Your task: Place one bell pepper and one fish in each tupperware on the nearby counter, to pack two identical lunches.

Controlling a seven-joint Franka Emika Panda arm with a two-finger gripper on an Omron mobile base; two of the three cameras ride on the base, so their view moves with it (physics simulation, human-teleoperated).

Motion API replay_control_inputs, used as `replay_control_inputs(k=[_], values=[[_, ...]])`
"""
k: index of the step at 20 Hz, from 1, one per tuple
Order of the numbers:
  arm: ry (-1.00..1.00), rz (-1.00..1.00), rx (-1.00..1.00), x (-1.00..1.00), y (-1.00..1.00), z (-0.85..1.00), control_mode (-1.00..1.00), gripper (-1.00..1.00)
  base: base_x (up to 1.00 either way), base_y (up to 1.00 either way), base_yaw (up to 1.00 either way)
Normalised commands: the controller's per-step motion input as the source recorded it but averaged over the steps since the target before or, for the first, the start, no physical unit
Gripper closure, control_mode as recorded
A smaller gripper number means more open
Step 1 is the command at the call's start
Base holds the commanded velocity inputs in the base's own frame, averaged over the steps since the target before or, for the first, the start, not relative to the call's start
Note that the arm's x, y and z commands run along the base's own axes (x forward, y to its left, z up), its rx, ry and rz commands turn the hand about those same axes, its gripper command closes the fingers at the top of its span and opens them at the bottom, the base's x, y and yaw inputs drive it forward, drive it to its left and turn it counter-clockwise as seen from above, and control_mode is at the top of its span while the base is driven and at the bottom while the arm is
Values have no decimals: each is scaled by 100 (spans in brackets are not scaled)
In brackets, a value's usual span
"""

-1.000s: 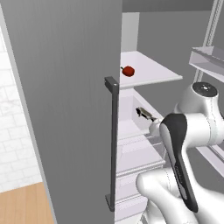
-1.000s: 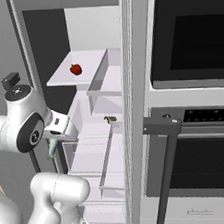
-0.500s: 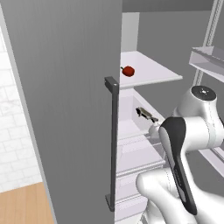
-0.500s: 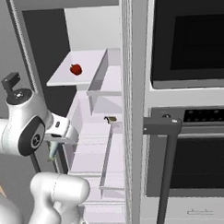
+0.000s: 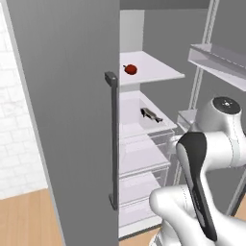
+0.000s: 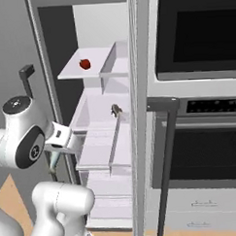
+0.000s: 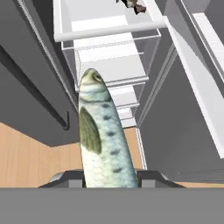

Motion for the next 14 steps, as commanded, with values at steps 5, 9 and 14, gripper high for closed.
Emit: replay_control_inputs(k=[5, 9, 14], values=[[0, 0, 0, 0, 0, 0, 100, 100, -100, 1, -1], [0, 0, 0, 0, 0, 0, 100, 100, -100, -3, -16], [0, 0, 0, 0, 0, 0, 100, 100, -70, -32, -50]])
